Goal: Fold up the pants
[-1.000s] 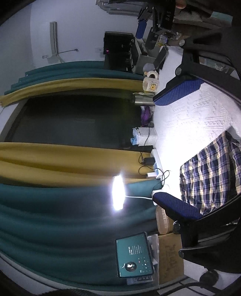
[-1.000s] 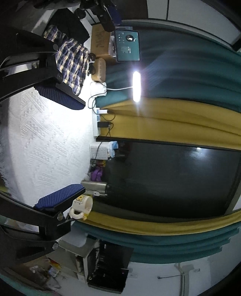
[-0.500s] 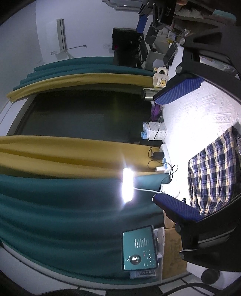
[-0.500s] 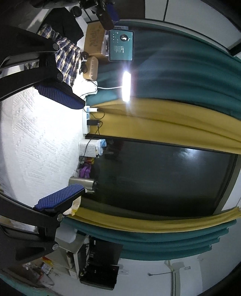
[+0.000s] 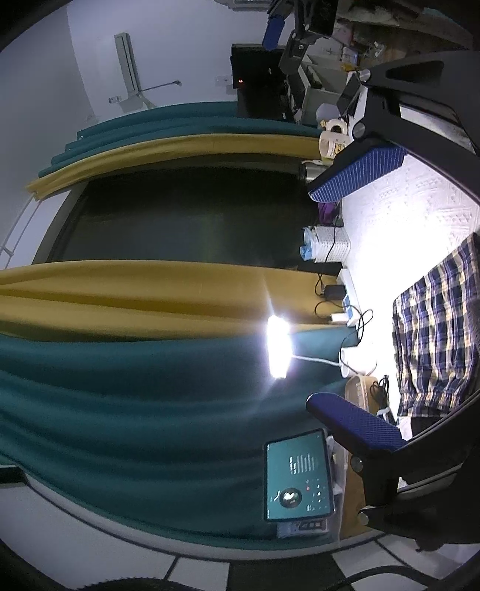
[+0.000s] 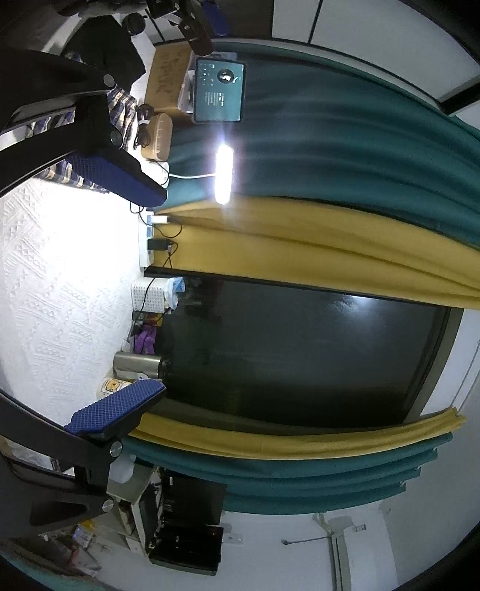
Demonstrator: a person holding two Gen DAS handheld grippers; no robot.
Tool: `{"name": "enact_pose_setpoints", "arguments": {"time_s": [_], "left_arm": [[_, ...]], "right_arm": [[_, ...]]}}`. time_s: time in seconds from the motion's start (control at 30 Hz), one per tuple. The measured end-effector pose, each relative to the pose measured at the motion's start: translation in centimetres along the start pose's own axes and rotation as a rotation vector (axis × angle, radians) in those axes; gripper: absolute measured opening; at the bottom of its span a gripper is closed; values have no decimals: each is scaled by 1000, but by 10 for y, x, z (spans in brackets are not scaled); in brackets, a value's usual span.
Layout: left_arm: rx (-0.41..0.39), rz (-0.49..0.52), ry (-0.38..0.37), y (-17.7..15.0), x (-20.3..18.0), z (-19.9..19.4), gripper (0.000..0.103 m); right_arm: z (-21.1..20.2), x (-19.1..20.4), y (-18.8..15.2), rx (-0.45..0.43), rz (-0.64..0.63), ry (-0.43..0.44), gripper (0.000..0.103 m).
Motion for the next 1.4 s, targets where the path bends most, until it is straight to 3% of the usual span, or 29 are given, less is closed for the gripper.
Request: {"name": "enact_pose_setpoints", "arguments": {"time_s": [0.63,1.4], "left_arm": [[-55,-71,36,12,29,-9,102],[-15,-80,45,6,39,-4,102]], "right_arm": [[6,25,20,-12,-23,-3,101],[28,30,19,21,-12,23,102]]}}
Point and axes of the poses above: each gripper's, at about its wrist camera, not at the fingertips, and z roughly the way its jaws point, x to its left, y to its top, the point moved 4 cm from there along z, roughly the way its jaws point, and after that the axes turned 11 degrees about y, right-handed, at the moved point
